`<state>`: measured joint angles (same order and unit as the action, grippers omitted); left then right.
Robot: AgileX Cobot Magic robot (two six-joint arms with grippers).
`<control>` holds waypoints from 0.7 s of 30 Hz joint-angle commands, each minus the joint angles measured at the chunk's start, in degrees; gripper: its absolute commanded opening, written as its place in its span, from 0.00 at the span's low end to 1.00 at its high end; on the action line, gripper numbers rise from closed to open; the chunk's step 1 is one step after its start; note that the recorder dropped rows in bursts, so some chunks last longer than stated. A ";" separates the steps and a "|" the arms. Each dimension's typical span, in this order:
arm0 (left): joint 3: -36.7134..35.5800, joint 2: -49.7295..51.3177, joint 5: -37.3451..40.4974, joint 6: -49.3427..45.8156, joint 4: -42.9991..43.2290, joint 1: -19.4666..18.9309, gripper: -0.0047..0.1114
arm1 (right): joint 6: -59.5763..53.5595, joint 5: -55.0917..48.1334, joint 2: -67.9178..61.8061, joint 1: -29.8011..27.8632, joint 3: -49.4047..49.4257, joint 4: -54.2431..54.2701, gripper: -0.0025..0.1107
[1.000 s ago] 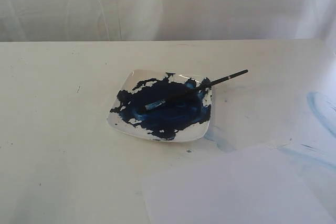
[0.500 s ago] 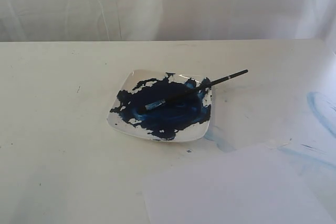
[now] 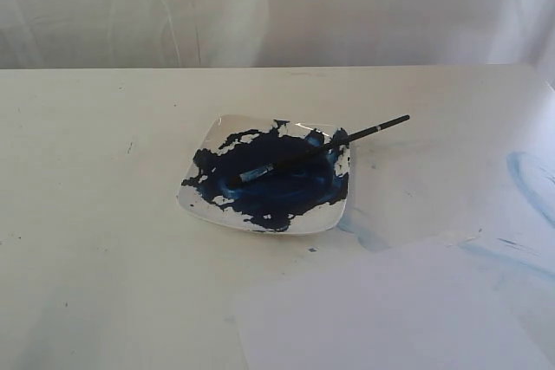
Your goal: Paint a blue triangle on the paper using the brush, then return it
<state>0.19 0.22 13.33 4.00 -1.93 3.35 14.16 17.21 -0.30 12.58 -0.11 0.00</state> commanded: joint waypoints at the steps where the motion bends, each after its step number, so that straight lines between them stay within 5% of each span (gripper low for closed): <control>1: -0.19 -0.22 0.07 -0.02 -0.18 0.24 0.04 | 0.85 2.54 0.30 0.21 0.11 0.50 0.02; 11: -0.19 -0.22 0.07 -0.02 -0.18 0.24 0.04 | 3.80 -4.00 -30.44 1.26 -11.01 7.10 0.02; 21: -0.19 -0.22 0.07 -0.02 -0.18 0.24 0.04 | 8.43 -12.87 -68.38 13.67 -38.98 -3.15 0.02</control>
<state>0.19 0.22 13.33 3.91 -1.93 3.35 22.41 7.68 -62.68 24.57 -33.94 -2.02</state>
